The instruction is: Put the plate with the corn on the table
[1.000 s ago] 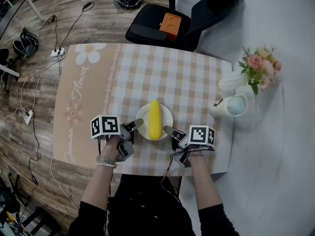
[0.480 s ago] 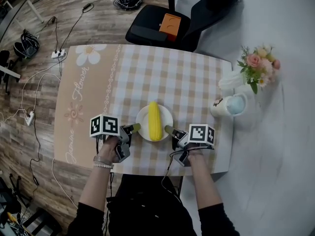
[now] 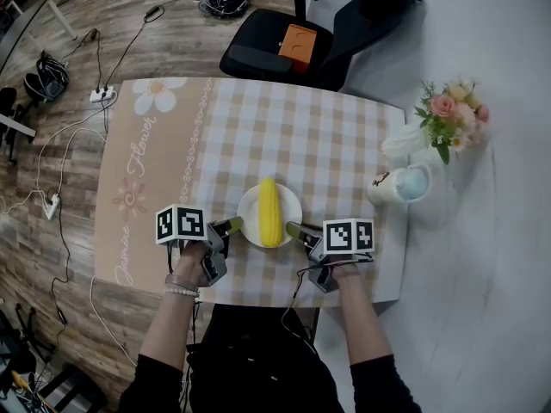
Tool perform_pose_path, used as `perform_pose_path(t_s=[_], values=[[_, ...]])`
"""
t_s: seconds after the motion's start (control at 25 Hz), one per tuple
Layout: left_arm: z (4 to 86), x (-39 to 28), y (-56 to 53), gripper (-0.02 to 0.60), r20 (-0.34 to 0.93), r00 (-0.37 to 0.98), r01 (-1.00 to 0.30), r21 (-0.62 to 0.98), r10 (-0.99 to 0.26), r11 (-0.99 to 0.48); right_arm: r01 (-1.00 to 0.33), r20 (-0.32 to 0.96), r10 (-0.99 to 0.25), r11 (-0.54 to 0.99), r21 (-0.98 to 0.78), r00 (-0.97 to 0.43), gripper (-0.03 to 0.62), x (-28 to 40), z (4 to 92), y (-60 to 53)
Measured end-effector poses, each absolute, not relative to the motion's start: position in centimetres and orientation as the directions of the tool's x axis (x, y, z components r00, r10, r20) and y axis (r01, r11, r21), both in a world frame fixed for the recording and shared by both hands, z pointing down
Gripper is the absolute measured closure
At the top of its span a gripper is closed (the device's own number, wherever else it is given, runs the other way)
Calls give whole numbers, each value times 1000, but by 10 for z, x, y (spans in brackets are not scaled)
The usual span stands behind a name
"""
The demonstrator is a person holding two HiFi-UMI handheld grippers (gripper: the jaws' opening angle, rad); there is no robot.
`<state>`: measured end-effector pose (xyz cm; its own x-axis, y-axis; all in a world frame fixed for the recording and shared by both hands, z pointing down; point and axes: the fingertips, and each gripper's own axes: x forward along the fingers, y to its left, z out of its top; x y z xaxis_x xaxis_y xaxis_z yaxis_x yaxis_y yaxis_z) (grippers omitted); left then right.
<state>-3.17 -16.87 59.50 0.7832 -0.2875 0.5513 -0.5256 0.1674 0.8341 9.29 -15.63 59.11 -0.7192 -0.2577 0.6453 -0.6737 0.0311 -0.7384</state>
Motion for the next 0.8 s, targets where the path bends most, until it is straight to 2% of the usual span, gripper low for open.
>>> perform_pose_path(t_s=[0.2, 0.4, 0.6, 0.8], values=[[594, -31, -168, 551, 551, 785, -526, 835, -284, 164, -731, 691, -240, 195, -654, -682, 465, 94, 588, -156], [595, -32, -168, 551, 551, 785, -529, 834, -283, 157, -736, 685, -275, 328, -592, -674, 442, 91, 583, -158], [593, -32, -168, 551, 553, 785, -532, 833, -280, 154, -745, 689, -302, 390, -541, -659, 439, 91, 580, -157], [593, -31, -168, 551, 553, 785, -532, 833, -279, 153, -787, 748, -320, 453, -418, -582, 416, 94, 583, -161]])
